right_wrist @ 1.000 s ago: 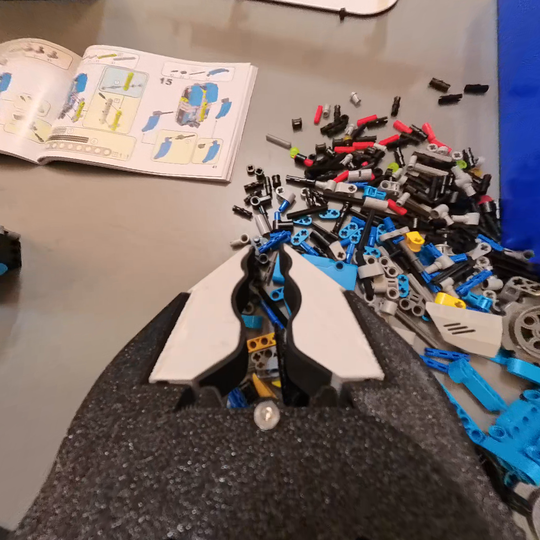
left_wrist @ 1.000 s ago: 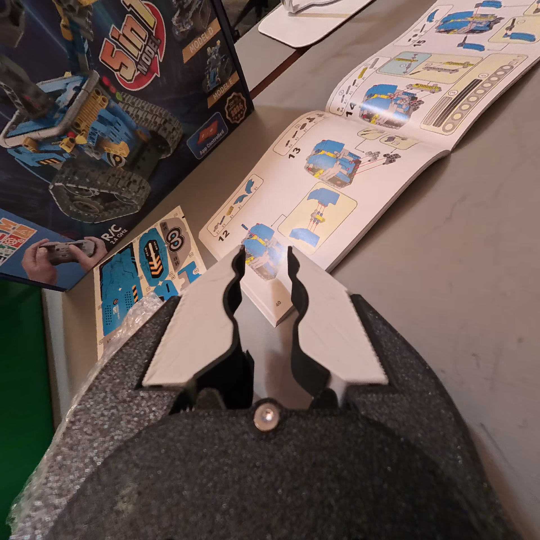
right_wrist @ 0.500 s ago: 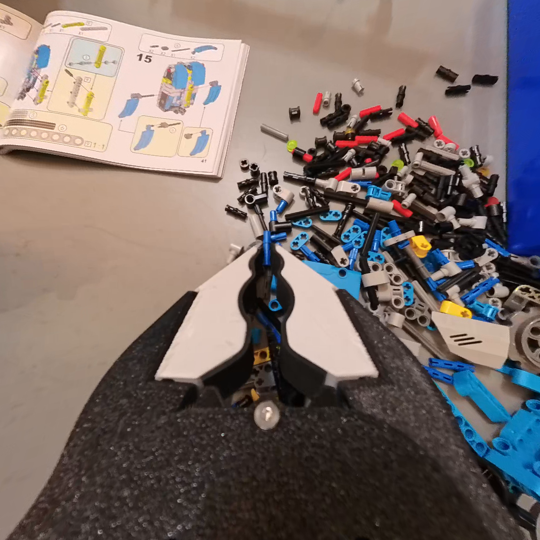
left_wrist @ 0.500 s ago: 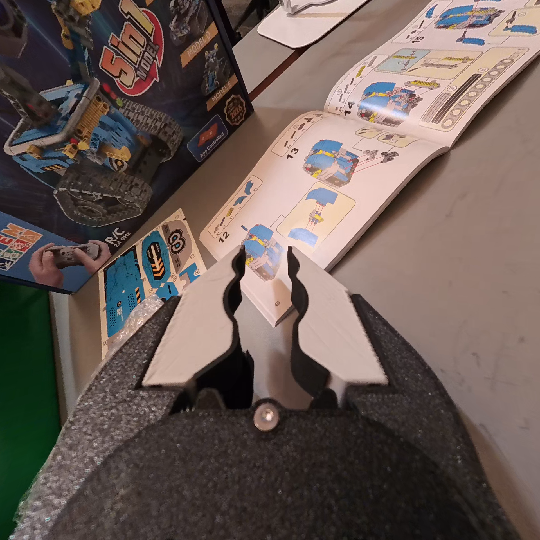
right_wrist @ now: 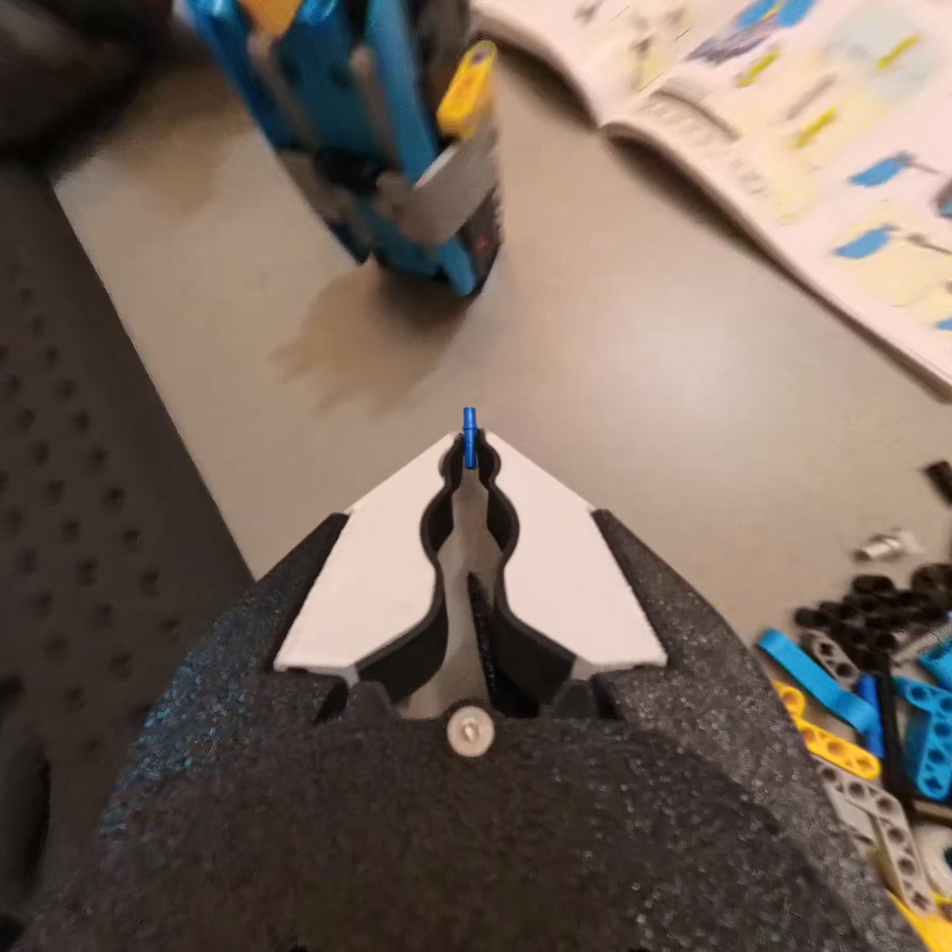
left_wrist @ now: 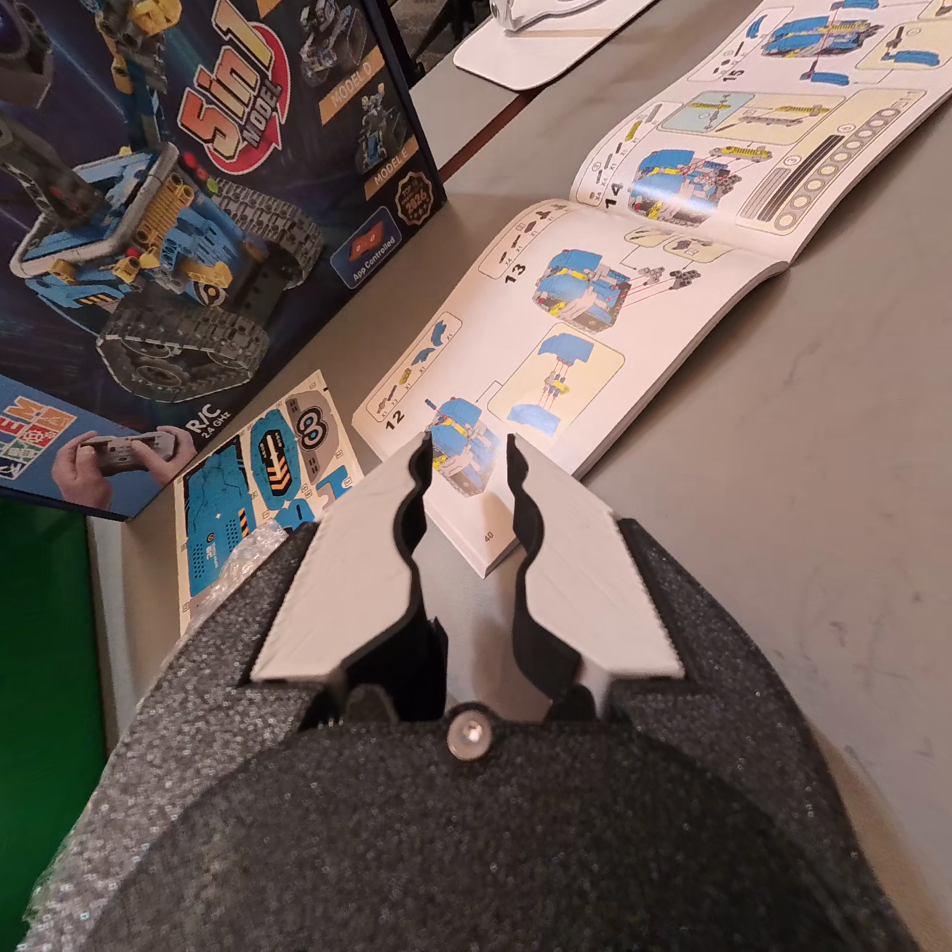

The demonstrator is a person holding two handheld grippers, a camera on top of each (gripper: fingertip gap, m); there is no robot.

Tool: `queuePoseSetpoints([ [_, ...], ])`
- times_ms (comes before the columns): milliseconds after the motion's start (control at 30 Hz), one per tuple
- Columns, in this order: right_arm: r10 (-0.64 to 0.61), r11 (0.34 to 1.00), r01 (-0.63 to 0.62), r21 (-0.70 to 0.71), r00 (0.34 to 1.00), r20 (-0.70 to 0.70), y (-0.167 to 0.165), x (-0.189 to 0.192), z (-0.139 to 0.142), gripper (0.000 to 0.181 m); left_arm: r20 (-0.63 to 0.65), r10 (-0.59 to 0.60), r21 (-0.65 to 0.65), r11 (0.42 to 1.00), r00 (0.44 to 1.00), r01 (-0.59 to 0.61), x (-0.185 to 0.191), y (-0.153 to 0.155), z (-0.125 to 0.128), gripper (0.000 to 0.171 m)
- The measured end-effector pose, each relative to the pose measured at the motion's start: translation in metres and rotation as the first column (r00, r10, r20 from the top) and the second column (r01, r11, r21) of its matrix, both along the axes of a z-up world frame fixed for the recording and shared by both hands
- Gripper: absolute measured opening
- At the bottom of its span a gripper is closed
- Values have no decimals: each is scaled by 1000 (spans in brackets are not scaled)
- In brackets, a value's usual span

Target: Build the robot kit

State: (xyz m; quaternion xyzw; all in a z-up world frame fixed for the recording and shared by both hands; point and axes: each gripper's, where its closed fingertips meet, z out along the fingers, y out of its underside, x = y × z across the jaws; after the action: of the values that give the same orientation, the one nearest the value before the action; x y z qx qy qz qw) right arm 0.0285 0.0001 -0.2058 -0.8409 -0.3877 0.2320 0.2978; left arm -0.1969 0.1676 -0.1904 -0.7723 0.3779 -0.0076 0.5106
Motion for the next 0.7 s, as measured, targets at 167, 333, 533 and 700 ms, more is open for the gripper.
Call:
queuePoseSetpoints([
  [167, 62, 998, -60, -34, 995, 80, -15, -7, -17, 5, -8, -3, 2, 1000, 1000, 3, 0, 0, -1, 28],
  [333, 6, 1000, -3, -28, 993, 115, -18, 18, -1, 22, -2, 0, 4, 1000, 1000, 0, 0, 0, 0, 28],
  [533, -332, 943, 330, 49, 943, 34, -50, 141, 53, 33, 5, -4, 8, 1000, 1000, 4, 0, 0, 2, 29],
  [700, -312, 946, 297, 129, 943, 117, -88, 133, 18, 28, -20, -16, 27, 1000, 1000, 16, 3, -2, 1, 29],
])
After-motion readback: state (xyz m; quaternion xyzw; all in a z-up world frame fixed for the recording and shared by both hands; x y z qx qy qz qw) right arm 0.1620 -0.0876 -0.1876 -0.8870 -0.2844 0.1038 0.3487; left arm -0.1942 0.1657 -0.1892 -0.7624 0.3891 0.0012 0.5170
